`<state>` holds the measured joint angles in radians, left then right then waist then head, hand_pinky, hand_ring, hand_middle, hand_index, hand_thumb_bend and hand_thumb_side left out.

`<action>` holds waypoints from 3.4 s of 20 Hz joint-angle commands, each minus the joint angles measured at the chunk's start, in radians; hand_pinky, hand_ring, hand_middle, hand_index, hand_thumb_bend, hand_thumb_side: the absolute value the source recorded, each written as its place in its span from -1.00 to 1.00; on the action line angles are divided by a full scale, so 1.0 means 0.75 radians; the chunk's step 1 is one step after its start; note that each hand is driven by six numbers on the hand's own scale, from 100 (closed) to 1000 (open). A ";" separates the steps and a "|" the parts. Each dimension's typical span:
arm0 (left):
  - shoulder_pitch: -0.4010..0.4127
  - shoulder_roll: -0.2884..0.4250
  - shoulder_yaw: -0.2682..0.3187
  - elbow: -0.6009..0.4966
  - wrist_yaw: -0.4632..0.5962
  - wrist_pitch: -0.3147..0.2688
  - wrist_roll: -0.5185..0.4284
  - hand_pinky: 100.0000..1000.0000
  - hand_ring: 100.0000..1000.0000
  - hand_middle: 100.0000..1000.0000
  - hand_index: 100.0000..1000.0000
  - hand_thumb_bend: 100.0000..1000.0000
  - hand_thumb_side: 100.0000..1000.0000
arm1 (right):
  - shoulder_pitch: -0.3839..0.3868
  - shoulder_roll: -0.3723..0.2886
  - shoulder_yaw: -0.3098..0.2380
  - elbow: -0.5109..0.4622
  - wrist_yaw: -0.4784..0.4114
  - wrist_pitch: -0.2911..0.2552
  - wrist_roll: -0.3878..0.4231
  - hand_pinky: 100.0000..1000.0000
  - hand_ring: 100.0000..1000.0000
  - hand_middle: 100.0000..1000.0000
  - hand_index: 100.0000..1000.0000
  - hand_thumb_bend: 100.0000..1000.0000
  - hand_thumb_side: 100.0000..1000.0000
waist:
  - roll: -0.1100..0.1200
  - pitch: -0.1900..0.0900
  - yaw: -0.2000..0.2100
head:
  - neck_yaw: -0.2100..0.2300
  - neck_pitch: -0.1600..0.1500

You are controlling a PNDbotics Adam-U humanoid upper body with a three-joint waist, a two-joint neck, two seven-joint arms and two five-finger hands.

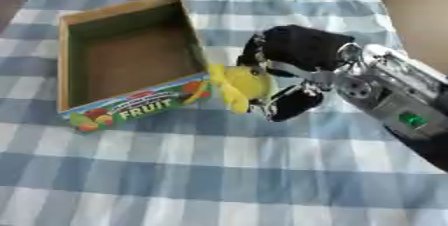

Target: Pick up objects on the table and place them in the box.

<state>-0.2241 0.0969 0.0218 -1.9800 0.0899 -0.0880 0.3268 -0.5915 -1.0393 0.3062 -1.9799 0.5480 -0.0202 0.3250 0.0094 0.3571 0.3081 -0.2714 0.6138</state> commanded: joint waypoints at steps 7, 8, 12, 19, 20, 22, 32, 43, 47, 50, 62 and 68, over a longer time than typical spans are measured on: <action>0.002 0.024 -0.011 -0.027 0.012 0.001 -0.011 0.20 0.27 0.24 0.72 -1.00 0.34 | -0.374 0.248 -0.006 0.154 0.081 0.083 -0.005 0.44 0.18 -0.40 0.22 -1.00 -0.42 | 0.004 -0.028 0.006 | -0.040 -0.007; 0.003 0.024 -0.011 -0.027 0.013 0.001 -0.012 0.20 0.27 0.24 0.72 -1.00 0.34 | -0.415 0.287 -0.001 0.189 0.097 0.079 -0.010 0.44 0.18 -0.41 0.21 -1.00 -0.42 | 0.005 -0.028 0.006 | -0.042 -0.004; 0.001 0.026 -0.020 -0.027 0.017 0.002 -0.020 0.20 0.27 0.24 0.72 -1.00 0.34 | -0.566 0.440 0.027 0.338 0.169 0.070 -0.035 0.43 0.18 -0.41 0.21 -1.00 -0.43 | 0.006 -0.028 0.011 | -0.054 0.000; -0.004 0.027 -0.032 -0.027 0.023 0.004 -0.034 0.20 0.28 0.24 0.72 -1.00 0.35 | -0.716 0.646 0.056 0.598 0.334 0.047 -0.106 0.42 0.17 -0.42 0.20 -1.00 -0.43 | -0.007 -0.024 0.038 | -0.079 0.004; -0.005 0.027 -0.034 -0.027 0.025 0.005 -0.036 0.20 0.28 0.24 0.72 -1.00 0.35 | -0.730 0.673 0.057 0.638 0.358 0.047 -0.118 0.42 0.17 -0.42 0.20 -1.00 -0.44 | -0.010 -0.023 0.044 | -0.083 0.002; -0.010 0.027 -0.038 -0.027 0.027 0.005 -0.040 0.20 0.28 0.24 0.72 -1.00 0.35 | -0.755 0.726 0.056 0.720 0.410 0.046 -0.147 0.42 0.17 -0.42 0.20 -1.00 -0.43 | -0.015 -0.021 0.060 | -0.091 -0.002; -0.023 0.022 -0.054 -0.027 0.035 0.014 -0.063 0.21 0.28 0.25 0.72 -1.00 0.36 | -0.805 0.896 0.040 1.075 0.684 0.001 -0.286 0.44 0.20 -0.35 0.22 -1.00 -0.34 | -0.042 -0.007 0.146 | -0.138 -0.019; -0.021 0.019 -0.058 -0.027 0.037 0.019 -0.071 0.21 0.28 0.25 0.72 -1.00 0.36 | -0.808 0.976 0.009 1.301 0.928 -0.139 -0.101 0.46 0.32 -0.14 0.28 -1.00 -0.34 | -0.043 -0.003 0.159 | -0.150 -0.016; -0.020 0.020 -0.061 -0.027 0.037 0.021 -0.075 0.21 0.28 0.25 0.72 -1.00 0.36 | -0.817 0.982 0.005 1.311 0.962 -0.155 -0.051 0.48 0.37 -0.07 0.40 -1.00 -0.36 | -0.047 -0.001 0.161 | -0.149 -0.016; -0.021 0.022 -0.062 -0.027 0.037 0.021 -0.076 0.21 0.28 0.25 0.72 -1.00 0.36 | -0.831 0.983 0.012 1.316 0.983 -0.199 0.014 0.56 0.49 0.14 0.56 -1.00 -0.28 | -0.052 0.000 0.167 | -0.148 -0.016; -0.023 0.026 -0.066 -0.027 0.036 0.025 -0.084 0.21 0.28 0.25 0.72 -1.00 0.37 | -0.884 0.962 -0.032 1.287 1.003 -0.383 0.209 0.69 0.64 0.42 0.76 -0.30 0.06 | -0.074 0.007 0.185 | -0.142 -0.012; -0.019 0.026 -0.063 -0.027 0.034 0.027 -0.081 0.21 0.28 0.25 0.72 -1.00 0.36 | -0.890 0.924 -0.027 1.184 0.930 -0.352 0.215 0.70 0.67 0.48 0.85 0.08 0.14 | -0.071 0.007 0.172 | -0.130 -0.013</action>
<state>-0.2309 0.0969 -0.0266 -1.9800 0.1173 -0.0679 0.2669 -1.2300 -0.3248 0.2908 -1.0560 1.2603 -0.2910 0.4869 -0.0515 0.3810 0.4362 -0.3722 0.6124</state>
